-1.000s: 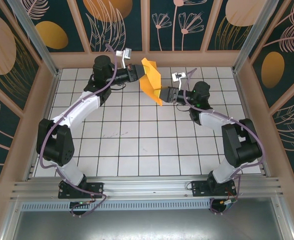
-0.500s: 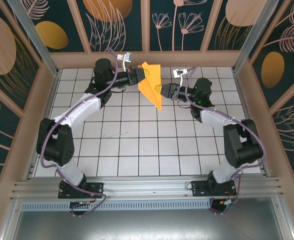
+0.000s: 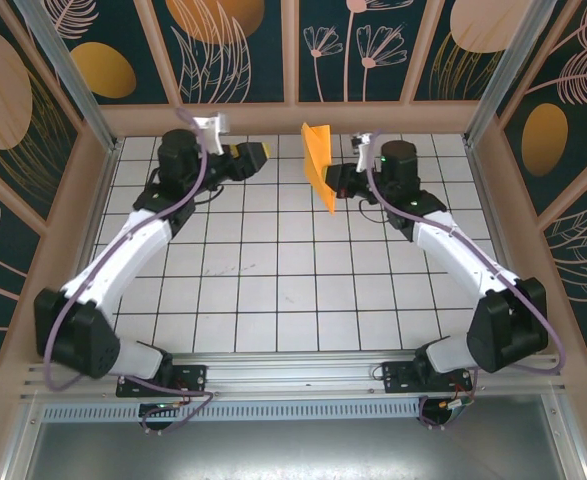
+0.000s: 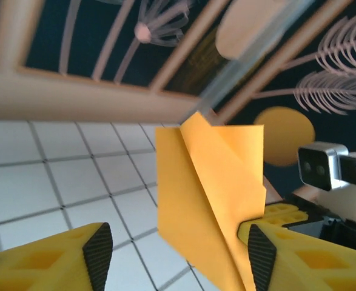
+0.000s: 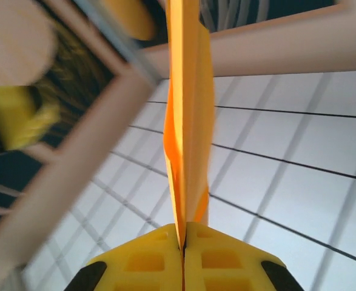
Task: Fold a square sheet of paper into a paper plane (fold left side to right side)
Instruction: Turn over the paper at the center of the table.
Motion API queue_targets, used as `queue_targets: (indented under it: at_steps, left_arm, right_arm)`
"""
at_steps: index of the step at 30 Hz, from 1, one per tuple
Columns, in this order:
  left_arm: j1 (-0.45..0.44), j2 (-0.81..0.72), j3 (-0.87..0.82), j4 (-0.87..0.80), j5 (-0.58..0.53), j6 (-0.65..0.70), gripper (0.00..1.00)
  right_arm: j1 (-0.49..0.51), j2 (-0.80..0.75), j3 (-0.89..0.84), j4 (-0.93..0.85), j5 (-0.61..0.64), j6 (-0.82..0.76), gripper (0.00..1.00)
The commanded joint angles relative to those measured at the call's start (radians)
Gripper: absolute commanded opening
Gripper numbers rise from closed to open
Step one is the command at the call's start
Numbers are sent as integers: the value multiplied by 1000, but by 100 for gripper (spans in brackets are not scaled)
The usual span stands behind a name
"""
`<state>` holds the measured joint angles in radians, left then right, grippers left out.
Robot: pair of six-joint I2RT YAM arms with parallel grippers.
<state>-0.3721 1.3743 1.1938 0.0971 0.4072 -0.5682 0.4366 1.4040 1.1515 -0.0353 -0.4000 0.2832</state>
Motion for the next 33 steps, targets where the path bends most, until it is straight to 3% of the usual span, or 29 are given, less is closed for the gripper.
queue_targets:
  at_steps: [1, 6, 8, 13, 21, 27, 33]
  left_arm:
    - [1, -93, -104, 8, -207, 65, 65]
    - [1, -195, -240, 57, -310, 30, 69]
    - [0, -221, -276, 66, -337, 17, 73]
    - [1, -257, -299, 52, -387, 14, 80]
    - [1, -303, -318, 37, -430, 28, 84]
    - [1, -285, -315, 18, -417, 14, 84]
    - [1, -228, -303, 3, -366, -26, 84]
  right_arm:
    - [149, 32, 109, -394, 608, -140, 6]
    - [320, 259, 254, -645, 1036, -117, 5]
    - [371, 363, 315, -721, 1147, -112, 3]
    - [441, 574, 417, -801, 1258, -135, 3]
    - [470, 785, 511, -862, 1233, -162, 5]
    - [469, 789, 506, -839, 996, -183, 33]
    - [442, 665, 436, -770, 740, -156, 56]
